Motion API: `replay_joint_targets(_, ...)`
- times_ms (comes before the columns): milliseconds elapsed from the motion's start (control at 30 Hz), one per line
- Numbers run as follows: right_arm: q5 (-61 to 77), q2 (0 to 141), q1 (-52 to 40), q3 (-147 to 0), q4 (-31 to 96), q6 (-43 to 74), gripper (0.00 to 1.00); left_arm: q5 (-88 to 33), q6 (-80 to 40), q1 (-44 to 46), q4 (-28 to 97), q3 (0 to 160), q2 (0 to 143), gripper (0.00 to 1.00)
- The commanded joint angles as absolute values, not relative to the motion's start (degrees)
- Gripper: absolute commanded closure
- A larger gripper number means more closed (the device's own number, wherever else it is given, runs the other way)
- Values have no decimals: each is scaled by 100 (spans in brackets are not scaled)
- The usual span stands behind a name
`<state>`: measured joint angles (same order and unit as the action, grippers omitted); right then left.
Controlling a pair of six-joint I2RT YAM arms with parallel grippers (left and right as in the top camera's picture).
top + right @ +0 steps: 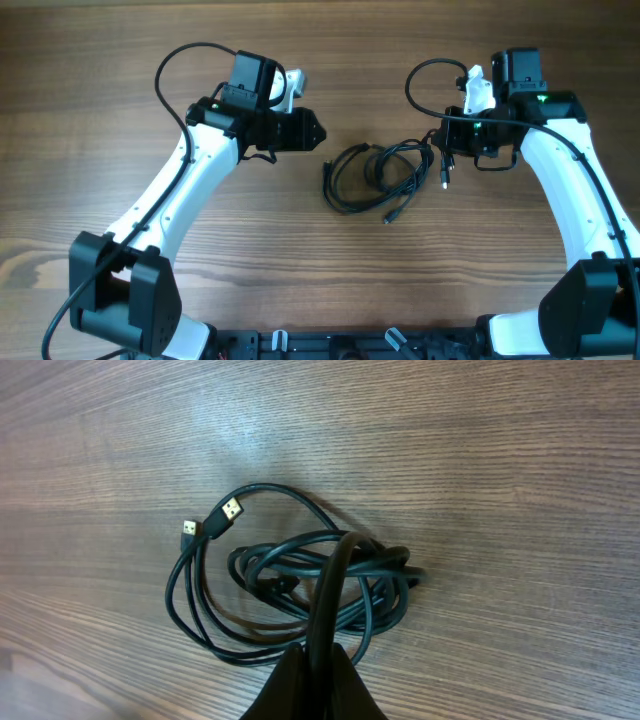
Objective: Untangle cables
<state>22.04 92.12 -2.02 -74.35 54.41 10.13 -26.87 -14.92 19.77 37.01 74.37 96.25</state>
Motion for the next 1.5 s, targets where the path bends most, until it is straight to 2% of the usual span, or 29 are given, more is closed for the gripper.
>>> replay_joint_targets(0, 2296, 9096, -163, -7454, 5446, 875, 96, -2759, -1372, 2390, 3299, 7500, 9778, 50)
replay_joint_targets(367, 2298, 9096, -163, -7456, 5428, 880, 96, -2740, -1546, 3017, 2842, 7500, 10851, 46)
replay_joint_targets(567, 2298, 9096, -163, -7454, 5428, 880, 96, -2764, -1549, 3061, 2327, 7500, 11244, 34)
replay_joint_targets(700, 2298, 9096, -163, -7454, 5428, 880, 96, -2764, -1549, 3114, 2176, 7500, 11439, 33)
replay_joint_targets(1100, 2298, 9096, -163, -7454, 5454, 880, 96, -2764, -1546, 3291, 1793, 7500, 11793, 34)
replay_joint_targets(1233, 2298, 9096, -163, -7454, 5474, 878, 96, -2759, -1559, 3365, 1667, 7500, 12123, 46)
replay_joint_targets(1467, 2298, 9096, -163, -7454, 5474, 882, 94, -2738, -2346, 3406, 1184, 7500, 12180, 48)
